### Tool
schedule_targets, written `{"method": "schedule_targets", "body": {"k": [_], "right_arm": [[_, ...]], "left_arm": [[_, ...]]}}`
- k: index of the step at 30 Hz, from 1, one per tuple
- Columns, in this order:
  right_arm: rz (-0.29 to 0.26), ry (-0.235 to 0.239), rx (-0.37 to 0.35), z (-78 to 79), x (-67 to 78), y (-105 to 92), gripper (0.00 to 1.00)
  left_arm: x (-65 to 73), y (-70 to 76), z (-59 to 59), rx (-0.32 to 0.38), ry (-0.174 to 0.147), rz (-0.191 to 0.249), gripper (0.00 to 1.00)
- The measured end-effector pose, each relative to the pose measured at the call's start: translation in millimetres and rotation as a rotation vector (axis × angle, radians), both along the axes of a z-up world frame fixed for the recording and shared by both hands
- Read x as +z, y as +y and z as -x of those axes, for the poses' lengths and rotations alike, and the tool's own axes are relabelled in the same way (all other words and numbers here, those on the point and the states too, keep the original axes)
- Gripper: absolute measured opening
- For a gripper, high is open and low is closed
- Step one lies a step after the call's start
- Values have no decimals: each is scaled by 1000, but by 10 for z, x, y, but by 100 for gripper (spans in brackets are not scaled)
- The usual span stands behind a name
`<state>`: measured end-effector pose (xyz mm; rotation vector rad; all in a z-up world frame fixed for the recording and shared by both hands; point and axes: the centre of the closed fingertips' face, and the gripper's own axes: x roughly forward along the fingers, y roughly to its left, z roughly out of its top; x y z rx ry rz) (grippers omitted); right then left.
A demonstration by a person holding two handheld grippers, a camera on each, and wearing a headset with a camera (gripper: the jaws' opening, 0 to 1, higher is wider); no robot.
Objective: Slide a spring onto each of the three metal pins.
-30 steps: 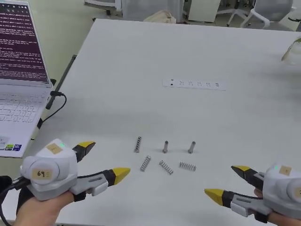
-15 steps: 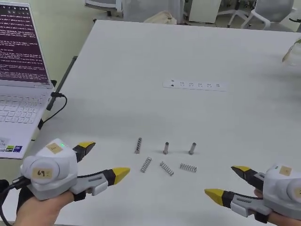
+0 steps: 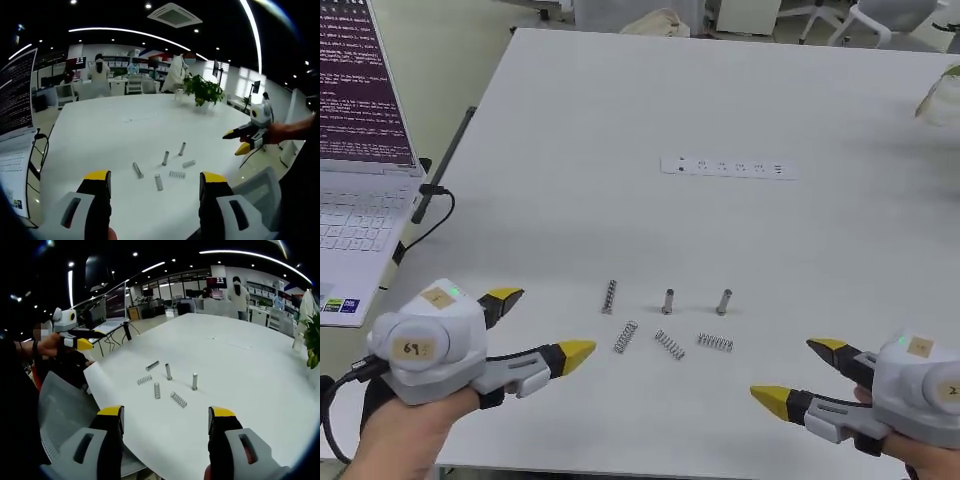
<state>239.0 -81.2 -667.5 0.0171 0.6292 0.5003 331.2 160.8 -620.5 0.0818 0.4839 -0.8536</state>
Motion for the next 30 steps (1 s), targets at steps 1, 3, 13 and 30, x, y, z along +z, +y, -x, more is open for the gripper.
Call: {"method": "schedule_targets", "body": {"k": [1,3,13,30], "right_arm": [[0,1,0,3,-3,-1,67],[0,3,-1,7,-8,-4,67],[-1,5,-2,17,-11,4,67],[0,9,5,15,-5,22,66]], "left_arm": [[-10,-5,-13,-1,1,-1,68],[-18,-12,-29,-3,2,-2,68],[6,-93,-135,-26,-6,-5,68],[8,-256,-395,-59,-18,-13,66]]}}
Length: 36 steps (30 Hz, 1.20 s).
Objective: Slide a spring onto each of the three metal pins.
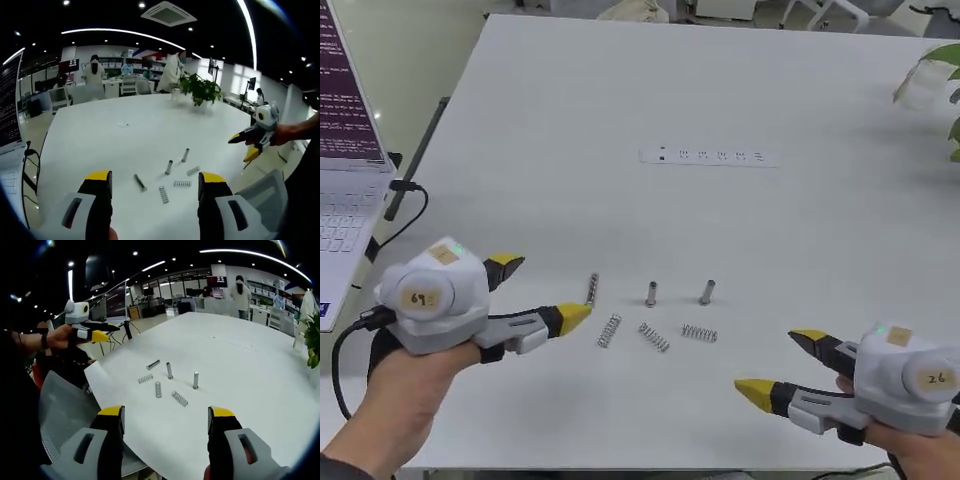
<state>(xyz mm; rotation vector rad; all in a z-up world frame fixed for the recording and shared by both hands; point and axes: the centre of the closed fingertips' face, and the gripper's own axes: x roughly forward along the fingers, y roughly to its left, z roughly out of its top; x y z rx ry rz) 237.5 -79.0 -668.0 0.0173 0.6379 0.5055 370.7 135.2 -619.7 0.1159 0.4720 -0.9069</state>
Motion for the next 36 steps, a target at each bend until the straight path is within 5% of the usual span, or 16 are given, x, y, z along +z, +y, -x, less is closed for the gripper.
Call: {"method": "schedule_targets", "body": {"k": [18,36], "right_arm": [[-4,15,-34,45,-35,-68,66],[-2,20,-56,37,-39,-167,65]], "left_arm": [[-25,-156,-349,-2,12,6,62],[-265,-353,-675,8,68,-7,60]]}}
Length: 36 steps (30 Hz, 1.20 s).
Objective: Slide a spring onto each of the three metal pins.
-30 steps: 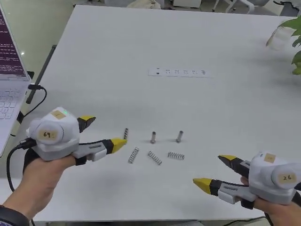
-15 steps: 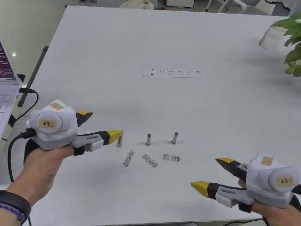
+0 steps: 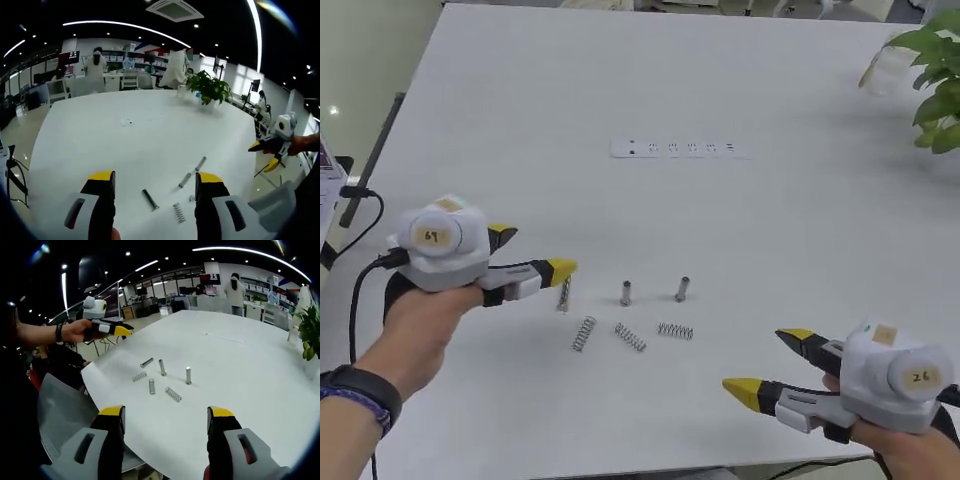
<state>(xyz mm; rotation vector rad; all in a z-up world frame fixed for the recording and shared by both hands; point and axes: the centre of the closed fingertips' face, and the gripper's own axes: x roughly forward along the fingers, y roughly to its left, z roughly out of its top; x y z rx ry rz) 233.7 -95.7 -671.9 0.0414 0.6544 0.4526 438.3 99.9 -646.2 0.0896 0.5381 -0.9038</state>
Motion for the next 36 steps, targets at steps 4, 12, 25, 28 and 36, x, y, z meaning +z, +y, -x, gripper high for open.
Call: {"method": "schedule_targets", "body": {"k": [4,12,25,28,36], "right_arm": [[2,3,-2,5,-9,-18,65],[-1,2,-12,-23,-8,-47,65],[-1,10,-5,-70,-26,-58,65],[1,9,-4,-88,-22,-67,65],[-1,14,-3,-121,-36,-79,65]], "left_arm": [[-73,-25,-43,7,15,-3,60],[-274,-84,-109,38,59,-6,57],[-574,-153,-185,57,116,-36,50],[-621,-159,-199,59,125,-42,49],[-771,-157,-255,81,158,-61,44]]}}
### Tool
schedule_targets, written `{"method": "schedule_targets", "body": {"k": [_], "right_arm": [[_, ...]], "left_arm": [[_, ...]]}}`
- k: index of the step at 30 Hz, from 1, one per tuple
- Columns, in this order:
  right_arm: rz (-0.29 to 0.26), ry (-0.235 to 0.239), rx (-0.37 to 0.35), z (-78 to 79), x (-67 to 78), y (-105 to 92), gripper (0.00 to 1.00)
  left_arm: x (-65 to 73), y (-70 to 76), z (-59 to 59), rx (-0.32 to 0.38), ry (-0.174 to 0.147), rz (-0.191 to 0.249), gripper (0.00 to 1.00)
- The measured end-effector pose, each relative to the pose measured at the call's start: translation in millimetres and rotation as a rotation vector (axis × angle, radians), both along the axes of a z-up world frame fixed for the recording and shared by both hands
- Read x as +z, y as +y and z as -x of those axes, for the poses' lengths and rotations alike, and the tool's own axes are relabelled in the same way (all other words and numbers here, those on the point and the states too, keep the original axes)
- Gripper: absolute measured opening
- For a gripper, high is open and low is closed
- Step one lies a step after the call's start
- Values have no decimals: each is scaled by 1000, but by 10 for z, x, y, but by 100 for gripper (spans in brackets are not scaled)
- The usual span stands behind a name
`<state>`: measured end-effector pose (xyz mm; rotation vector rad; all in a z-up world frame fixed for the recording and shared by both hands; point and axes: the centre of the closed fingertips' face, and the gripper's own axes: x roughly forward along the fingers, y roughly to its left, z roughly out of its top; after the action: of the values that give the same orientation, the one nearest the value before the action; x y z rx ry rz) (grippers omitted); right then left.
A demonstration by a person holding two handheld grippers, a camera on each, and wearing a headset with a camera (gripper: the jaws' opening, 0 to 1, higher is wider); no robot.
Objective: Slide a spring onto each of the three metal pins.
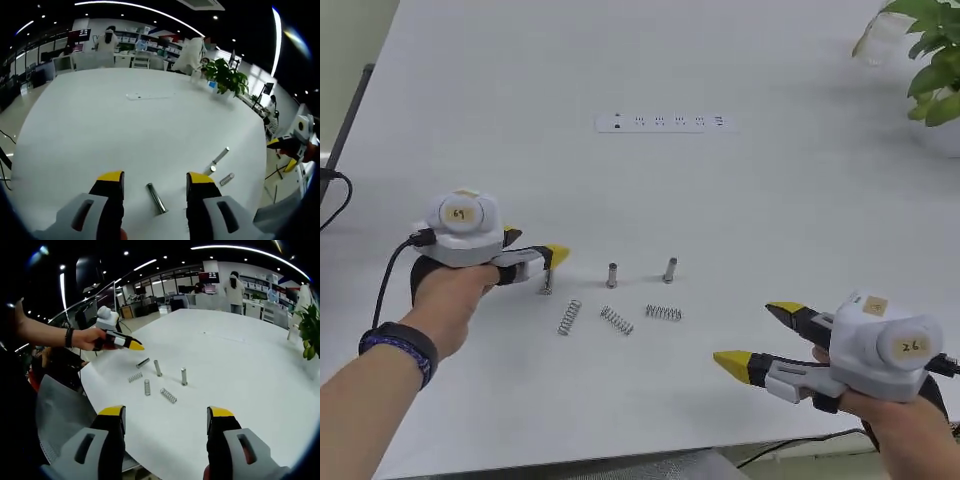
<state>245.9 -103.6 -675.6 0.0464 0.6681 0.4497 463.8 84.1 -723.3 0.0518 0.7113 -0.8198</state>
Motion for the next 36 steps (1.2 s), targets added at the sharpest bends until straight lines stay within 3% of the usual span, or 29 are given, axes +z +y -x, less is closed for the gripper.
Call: {"method": "schedule_targets", "body": {"k": [14,19,24,29,36], "right_arm": [[1,8,2,-31,-19,-11,64],[0,12,1,-37,-30,-22,64],[4,19,3,-30,-50,-27,63],[8,30,8,-12,-80,-32,63],[17,38,16,-11,-102,-38,63]], "left_arm": [[-196,-29,-34,18,43,-25,36],[-266,-27,-53,45,65,-16,32],[-390,-29,-17,49,90,-36,28],[-468,-41,39,54,117,-28,26],[-534,-43,76,51,133,-46,21]]}}
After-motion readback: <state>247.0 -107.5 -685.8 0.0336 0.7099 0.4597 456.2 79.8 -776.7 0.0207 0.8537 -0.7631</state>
